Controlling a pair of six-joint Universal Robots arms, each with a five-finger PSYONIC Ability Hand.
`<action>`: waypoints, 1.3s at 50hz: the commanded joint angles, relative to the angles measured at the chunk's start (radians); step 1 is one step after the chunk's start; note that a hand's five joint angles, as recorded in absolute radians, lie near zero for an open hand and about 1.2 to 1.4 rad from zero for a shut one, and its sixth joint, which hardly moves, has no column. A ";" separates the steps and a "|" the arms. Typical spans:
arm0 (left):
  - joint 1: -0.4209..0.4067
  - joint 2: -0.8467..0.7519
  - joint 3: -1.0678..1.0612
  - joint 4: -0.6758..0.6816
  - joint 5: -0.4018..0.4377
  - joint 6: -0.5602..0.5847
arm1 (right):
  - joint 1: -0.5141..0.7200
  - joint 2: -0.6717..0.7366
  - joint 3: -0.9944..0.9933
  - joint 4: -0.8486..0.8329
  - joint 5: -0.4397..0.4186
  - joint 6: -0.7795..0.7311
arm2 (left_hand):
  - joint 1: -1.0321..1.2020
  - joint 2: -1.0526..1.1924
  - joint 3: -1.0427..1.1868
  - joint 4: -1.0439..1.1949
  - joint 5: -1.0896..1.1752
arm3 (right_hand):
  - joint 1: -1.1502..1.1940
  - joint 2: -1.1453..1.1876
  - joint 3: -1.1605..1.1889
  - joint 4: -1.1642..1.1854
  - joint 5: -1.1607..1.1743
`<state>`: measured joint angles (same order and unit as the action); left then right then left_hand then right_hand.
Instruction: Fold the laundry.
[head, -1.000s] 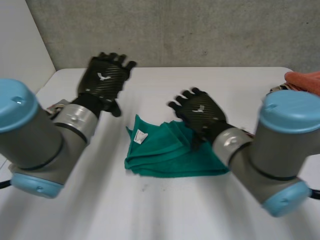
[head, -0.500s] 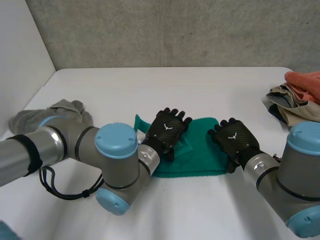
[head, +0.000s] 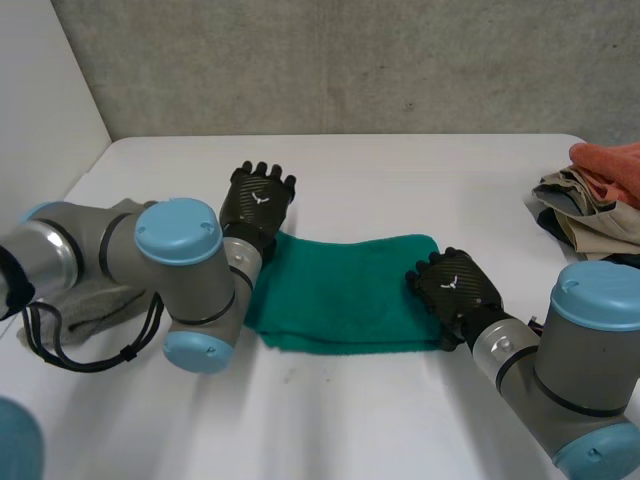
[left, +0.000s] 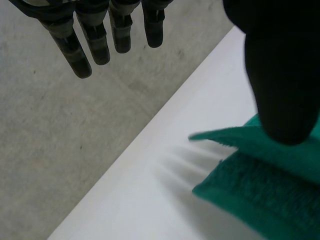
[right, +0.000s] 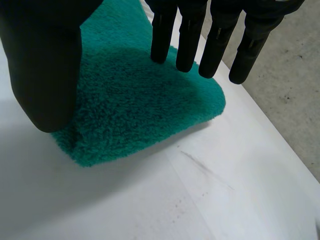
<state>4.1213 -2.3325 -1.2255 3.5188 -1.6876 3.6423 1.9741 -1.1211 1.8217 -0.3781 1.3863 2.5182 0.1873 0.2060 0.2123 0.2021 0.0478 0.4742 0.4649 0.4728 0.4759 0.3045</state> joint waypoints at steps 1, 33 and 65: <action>-0.016 0.068 -0.071 -0.003 0.026 -0.005 | -0.014 0.000 -0.001 -0.002 0.049 -0.004 | -0.013 -0.031 -0.038 -0.028 -0.048 | 0.236 0.245 0.237 0.234 0.231; 0.057 0.377 -0.332 -0.009 0.011 -0.033 | 0.390 0.135 -0.180 -0.171 -0.245 -0.394 | -0.013 -0.031 -0.038 -0.028 -0.048 | 0.922 0.931 0.923 0.920 0.917; -0.142 0.197 -0.232 -0.152 -0.086 -0.304 | 0.060 0.141 -0.473 0.413 -0.104 0.510 | 0.012 -0.007 -0.013 -0.003 -0.023 | -0.300 -0.290 -0.298 -0.301 -0.304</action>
<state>4.0274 -1.9869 -1.5166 3.4567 -1.7302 3.3322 2.0344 -1.2072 1.5638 -0.1600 1.2949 3.0559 0.1872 0.2061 0.2123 0.2021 0.0478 0.2297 0.2160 0.2123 0.2109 0.0468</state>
